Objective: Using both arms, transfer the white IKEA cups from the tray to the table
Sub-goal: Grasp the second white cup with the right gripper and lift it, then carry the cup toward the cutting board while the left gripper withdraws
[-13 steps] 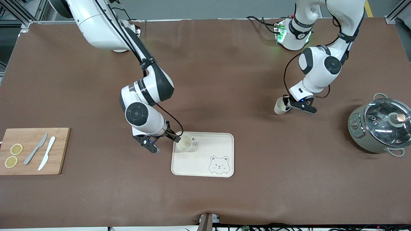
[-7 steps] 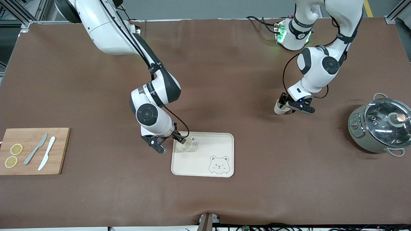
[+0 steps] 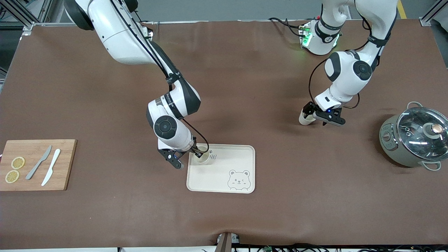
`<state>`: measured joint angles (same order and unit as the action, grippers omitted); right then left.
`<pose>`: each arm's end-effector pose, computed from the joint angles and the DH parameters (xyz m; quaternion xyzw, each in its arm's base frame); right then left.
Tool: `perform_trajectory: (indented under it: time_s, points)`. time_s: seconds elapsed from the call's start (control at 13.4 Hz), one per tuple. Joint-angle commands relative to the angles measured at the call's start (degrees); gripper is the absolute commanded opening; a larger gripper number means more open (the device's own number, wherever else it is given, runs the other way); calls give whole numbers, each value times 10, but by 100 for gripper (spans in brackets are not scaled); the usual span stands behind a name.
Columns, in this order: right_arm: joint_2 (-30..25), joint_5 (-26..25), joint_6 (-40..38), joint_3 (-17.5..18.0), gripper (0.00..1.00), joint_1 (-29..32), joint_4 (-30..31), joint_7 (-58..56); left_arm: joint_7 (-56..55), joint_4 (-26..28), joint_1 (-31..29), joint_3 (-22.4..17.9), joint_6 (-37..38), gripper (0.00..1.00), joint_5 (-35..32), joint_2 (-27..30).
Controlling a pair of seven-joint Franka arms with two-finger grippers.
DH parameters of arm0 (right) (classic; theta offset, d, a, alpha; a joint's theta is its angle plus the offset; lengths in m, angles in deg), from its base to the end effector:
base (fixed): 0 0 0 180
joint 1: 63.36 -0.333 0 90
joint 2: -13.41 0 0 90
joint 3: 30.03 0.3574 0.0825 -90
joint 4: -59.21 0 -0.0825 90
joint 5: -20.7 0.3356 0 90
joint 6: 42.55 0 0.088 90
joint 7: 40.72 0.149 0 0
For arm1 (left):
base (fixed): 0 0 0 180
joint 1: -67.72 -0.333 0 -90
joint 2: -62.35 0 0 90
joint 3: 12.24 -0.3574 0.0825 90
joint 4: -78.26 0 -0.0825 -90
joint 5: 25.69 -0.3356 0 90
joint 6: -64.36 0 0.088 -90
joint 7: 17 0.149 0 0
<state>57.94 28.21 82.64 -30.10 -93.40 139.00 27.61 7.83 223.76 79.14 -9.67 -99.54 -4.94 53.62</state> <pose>0.6222 0.3697 0.2617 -0.9303 0.3629 0.0354 0.0407 0.4551 -0.0978 0.2740 0.9803 -0.1665 0.0885 0.0596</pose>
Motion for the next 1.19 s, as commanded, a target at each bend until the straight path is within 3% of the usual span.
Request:
perform_trajectory:
  time_s: [0.0, 0.22, 0.37, 0.6, 0.75, 0.89, 1.12]
  points:
    - [12, -4, -7, 0, 0, 2, -26, 12, 7, -15, -3, 1, 41, 100, 16, 21]
    - [7, 0, -30, 1, 0, 6, -43, 9, -12, -37, -3, -3, 97, 100, 11, 39]
    - [5, 0, -97, 1, 0, 13, -78, -12, -19, -57, -4, -4, 129, 100, 10, 44]
    - [-7, 4, -130, 4, 0, 31, -79, -70, -25, -79, -9, -5, 160, 100, 3, 47]
    - [-27, 16, -204, 6, 0, 55, -75, -159, -69, -106, -24, -4, 198, 100, -52, 51]
    - [-64, 16, -213, 5, 0, 81, -27, -236, -123, -150, -28, -3, 267, 100, -104, 59]
    - [-123, 13, -210, 3, 0, 116, 56, -336, -154, -211, -30, -3, 359, 100, -112, 75]
